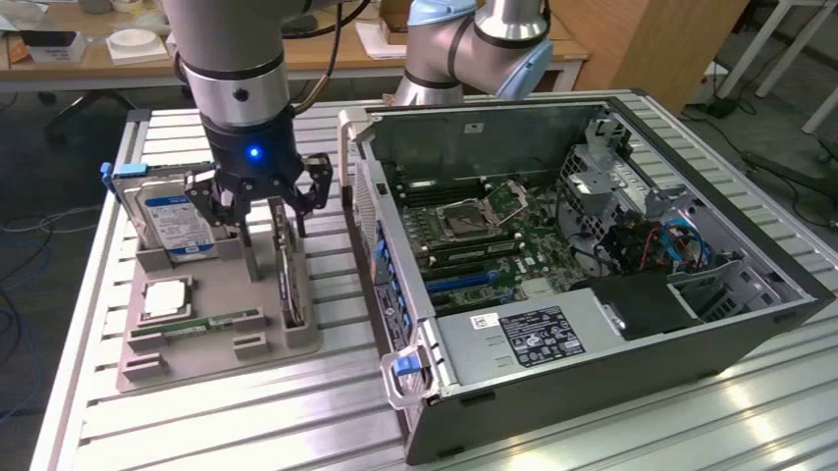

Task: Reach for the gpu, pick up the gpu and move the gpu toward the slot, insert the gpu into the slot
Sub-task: 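Pick up the gpu and move the gpu toward the slot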

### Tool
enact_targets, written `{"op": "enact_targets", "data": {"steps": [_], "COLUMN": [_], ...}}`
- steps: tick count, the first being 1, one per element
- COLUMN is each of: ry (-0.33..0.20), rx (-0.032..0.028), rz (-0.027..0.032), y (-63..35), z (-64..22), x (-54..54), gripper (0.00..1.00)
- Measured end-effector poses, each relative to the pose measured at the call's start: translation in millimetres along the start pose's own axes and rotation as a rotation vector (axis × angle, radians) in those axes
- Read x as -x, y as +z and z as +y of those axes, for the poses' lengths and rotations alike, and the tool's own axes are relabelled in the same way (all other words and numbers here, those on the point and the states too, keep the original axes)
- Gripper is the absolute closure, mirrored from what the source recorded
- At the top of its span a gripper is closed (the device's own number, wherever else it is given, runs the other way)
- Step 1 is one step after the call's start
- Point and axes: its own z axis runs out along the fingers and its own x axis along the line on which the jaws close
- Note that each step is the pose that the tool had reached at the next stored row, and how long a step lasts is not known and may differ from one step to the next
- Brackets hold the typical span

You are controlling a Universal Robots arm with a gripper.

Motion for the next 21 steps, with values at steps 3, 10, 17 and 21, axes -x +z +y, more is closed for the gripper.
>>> {"op": "enact_targets", "data": {"steps": [3, 10, 17, 21], "ry": [0.0, 0.0, 0.0, 0.0], "rx": [0.0001, 0.0002, 0.0003, 0.0002], "rz": [0.0, 0.0, 0.0, 0.0002], "y": [4.6, 14.9, 23.5, 26.8], "z": [-0.4, -1.1, -2.0, -3.3], "x": [-0.1, -0.3, -0.5, -0.6], "gripper": [0.35, 0.35, 0.35, 0.35]}}
